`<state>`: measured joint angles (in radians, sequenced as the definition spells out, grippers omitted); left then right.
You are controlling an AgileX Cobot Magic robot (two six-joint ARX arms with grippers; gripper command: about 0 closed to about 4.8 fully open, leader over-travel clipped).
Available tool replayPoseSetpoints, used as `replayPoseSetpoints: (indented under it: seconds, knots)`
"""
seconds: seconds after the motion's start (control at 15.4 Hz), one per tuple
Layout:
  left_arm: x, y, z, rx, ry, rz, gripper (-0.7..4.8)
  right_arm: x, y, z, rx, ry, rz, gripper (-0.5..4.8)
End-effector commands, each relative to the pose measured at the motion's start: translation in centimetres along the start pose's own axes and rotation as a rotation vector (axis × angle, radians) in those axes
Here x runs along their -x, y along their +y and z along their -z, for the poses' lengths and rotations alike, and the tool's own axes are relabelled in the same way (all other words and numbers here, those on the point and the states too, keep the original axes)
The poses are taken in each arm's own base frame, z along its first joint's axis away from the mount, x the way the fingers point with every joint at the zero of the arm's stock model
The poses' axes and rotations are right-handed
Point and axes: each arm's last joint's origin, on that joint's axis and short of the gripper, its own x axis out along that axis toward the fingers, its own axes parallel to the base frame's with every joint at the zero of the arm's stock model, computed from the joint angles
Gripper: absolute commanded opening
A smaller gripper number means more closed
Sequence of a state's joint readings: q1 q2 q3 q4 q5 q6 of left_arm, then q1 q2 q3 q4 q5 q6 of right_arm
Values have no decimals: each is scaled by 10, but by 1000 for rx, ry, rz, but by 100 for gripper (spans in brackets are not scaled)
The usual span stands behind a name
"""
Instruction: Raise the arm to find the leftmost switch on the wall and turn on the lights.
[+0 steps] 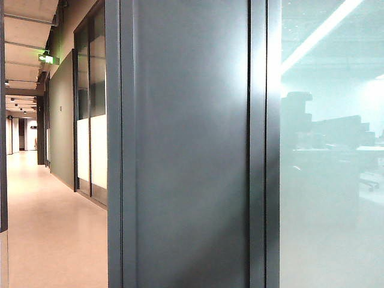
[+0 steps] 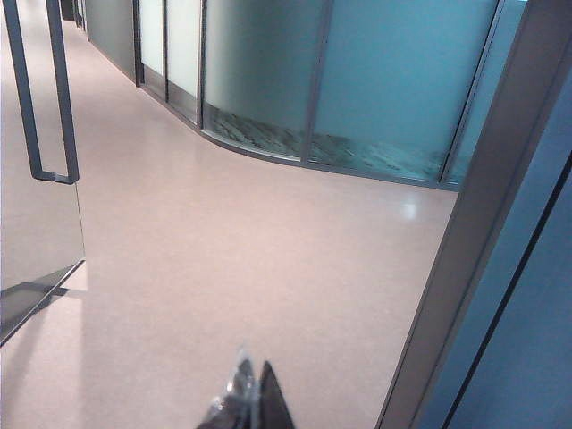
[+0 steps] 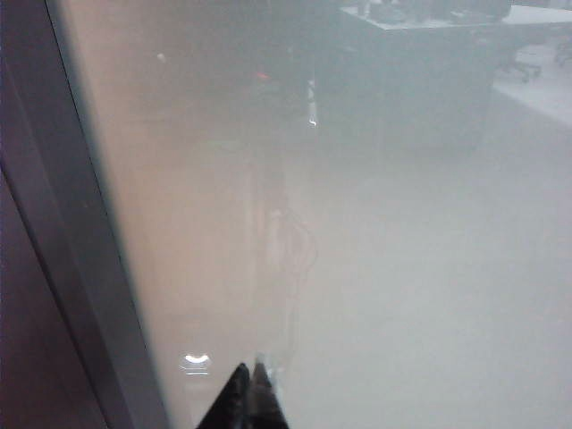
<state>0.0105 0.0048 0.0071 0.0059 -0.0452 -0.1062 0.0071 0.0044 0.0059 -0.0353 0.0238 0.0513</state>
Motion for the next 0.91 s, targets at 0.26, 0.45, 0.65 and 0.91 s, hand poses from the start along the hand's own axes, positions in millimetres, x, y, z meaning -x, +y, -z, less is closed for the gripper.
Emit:
replayPoseSetpoints:
  seconds: [0.26,0.45,0.65,0.91]
  knots:
    - [0,0,-2,4,-12,8,-5,0,0,-2,-2,-21,-2,-1]
    - [1,-1,-5,51,-25,32,-5,1,1,-10,-11,-91,-8,-1]
    - [5,-6,-30,58,-186,139,-5,10,2,-45,-18,-374,-22,-1]
    - [34,-12,-99,130,-646,200,-5,40,0,-114,-65,-620,152,-1]
